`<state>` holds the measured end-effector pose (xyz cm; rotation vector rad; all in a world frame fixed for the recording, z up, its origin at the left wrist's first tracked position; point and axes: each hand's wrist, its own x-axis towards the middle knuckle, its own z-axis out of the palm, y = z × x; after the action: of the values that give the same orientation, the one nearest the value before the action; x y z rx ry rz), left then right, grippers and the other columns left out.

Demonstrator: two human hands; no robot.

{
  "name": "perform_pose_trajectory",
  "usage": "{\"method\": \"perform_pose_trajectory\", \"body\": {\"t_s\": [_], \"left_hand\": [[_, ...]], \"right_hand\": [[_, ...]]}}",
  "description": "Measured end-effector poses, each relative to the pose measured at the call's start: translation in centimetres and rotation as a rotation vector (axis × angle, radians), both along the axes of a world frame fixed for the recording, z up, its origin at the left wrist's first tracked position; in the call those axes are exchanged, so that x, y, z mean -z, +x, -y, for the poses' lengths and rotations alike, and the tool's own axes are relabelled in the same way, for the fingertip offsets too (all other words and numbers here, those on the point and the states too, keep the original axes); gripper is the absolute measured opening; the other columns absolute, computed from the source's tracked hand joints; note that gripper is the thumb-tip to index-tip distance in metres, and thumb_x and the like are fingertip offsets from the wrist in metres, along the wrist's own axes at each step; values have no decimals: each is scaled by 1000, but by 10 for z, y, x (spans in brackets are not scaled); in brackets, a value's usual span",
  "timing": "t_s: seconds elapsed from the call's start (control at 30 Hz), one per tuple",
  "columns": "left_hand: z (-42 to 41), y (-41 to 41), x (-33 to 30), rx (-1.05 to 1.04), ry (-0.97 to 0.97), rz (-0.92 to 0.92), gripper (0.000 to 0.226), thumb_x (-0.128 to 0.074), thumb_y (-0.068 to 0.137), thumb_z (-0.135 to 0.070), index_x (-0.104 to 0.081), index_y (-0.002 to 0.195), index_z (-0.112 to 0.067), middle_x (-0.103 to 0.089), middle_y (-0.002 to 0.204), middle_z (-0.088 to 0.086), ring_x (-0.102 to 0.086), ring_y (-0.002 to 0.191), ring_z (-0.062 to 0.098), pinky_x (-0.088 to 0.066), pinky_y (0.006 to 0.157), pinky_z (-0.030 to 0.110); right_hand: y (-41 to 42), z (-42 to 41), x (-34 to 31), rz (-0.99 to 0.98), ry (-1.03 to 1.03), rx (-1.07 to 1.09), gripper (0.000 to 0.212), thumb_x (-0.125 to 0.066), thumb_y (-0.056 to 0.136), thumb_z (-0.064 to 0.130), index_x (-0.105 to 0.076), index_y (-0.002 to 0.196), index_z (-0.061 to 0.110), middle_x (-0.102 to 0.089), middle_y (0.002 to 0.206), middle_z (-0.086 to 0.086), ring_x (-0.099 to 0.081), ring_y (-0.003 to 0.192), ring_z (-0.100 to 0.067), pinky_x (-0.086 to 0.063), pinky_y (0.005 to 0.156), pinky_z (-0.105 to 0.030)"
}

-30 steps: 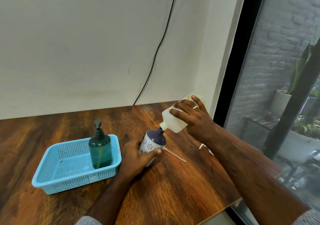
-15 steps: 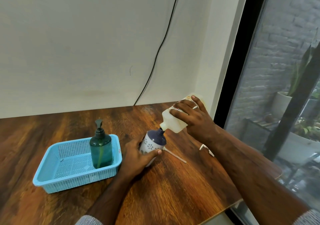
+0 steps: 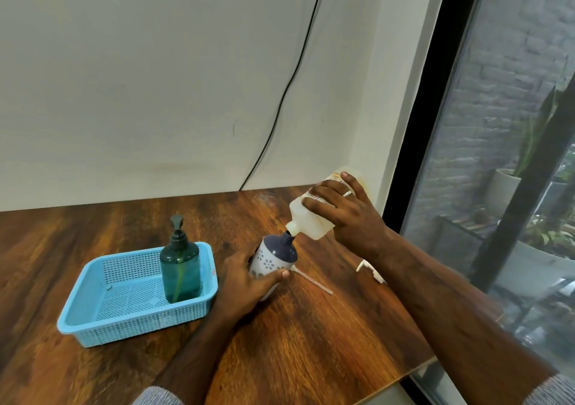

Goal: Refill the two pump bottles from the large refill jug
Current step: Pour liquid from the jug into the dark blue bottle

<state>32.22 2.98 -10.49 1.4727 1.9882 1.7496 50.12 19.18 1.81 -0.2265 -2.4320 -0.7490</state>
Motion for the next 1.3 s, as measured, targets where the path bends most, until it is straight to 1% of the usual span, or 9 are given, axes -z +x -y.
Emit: {"method": "perform_pose_trajectory", "body": {"t_s": [0.3,0.47,0.57,0.7,0.9,1.03,1.13,1.23,1.3], "left_hand": [[-1,-2,4,-30,-19,12,80,-77,59,-75,-59,124,-33,-66,113,-18,-61,103,-1,-58,86,38],[1,1,-2,-21,-2,-2,63,-82,63,-63,-59,116,-40,-66,107,-22,-60,98,-9,-58,81,28],[2,2,-3,-22,4,-9,62,-82,62,-63,-57,115,-43,-65,105,-24,-60,97,-10,-57,80,25],[0,0,0,-38,-9,-7,70,-80,61,-68,-57,120,-40,-64,109,-23,-60,99,-6,-57,83,27],[-2,-1,2,-51,-26,9,79,-77,58,-74,-59,123,-34,-66,114,-17,-61,101,-2,-58,85,33],[-2,-1,3,-53,-38,8,81,-76,58,-76,-58,125,-33,-66,117,-15,-61,103,0,-58,87,34],[-2,-2,3,-54,-47,-2,84,-75,58,-78,-57,127,-33,-65,118,-14,-61,105,3,-58,88,38],[0,0,0,-35,2,-13,72,-78,60,-72,-62,118,-33,-69,109,-16,-64,98,1,-59,82,36],[1,2,-3,-24,23,-6,68,-79,60,-67,-65,115,-31,-69,105,-16,-64,95,-1,-59,79,35]], "right_hand": [[-2,2,-5,11,46,-17,89,-82,55,-10,-48,129,24,-63,130,-10,-57,122,-34,-32,112,-60],[-3,0,-6,16,74,-22,87,-83,57,-8,-48,130,24,-63,130,-10,-56,122,-34,-30,114,-59],[-4,1,-7,23,84,-21,86,-85,57,-5,-49,129,24,-63,130,-10,-56,122,-34,-31,114,-60],[-6,2,-10,42,99,-11,88,-87,55,-3,-50,130,25,-63,131,-10,-56,122,-33,-31,114,-60],[-8,4,-13,49,142,-10,81,-84,57,-5,-57,128,23,-62,130,-9,-53,123,-32,-23,117,-55],[-9,6,-15,37,162,-36,81,-83,58,-5,-55,129,24,-62,129,-9,-54,121,-33,-17,118,-52],[-9,9,-19,45,167,-52,78,-84,61,-3,-54,128,23,-62,129,-10,-56,119,-34,-23,117,-55],[-10,10,-21,47,193,-67,64,-79,70,0,-59,127,23,-62,128,-9,-55,120,-33,-22,118,-54],[-10,10,-22,46,208,-77,63,-78,70,0,-61,126,23,-62,128,-9,-54,120,-33,-19,118,-52]]}}
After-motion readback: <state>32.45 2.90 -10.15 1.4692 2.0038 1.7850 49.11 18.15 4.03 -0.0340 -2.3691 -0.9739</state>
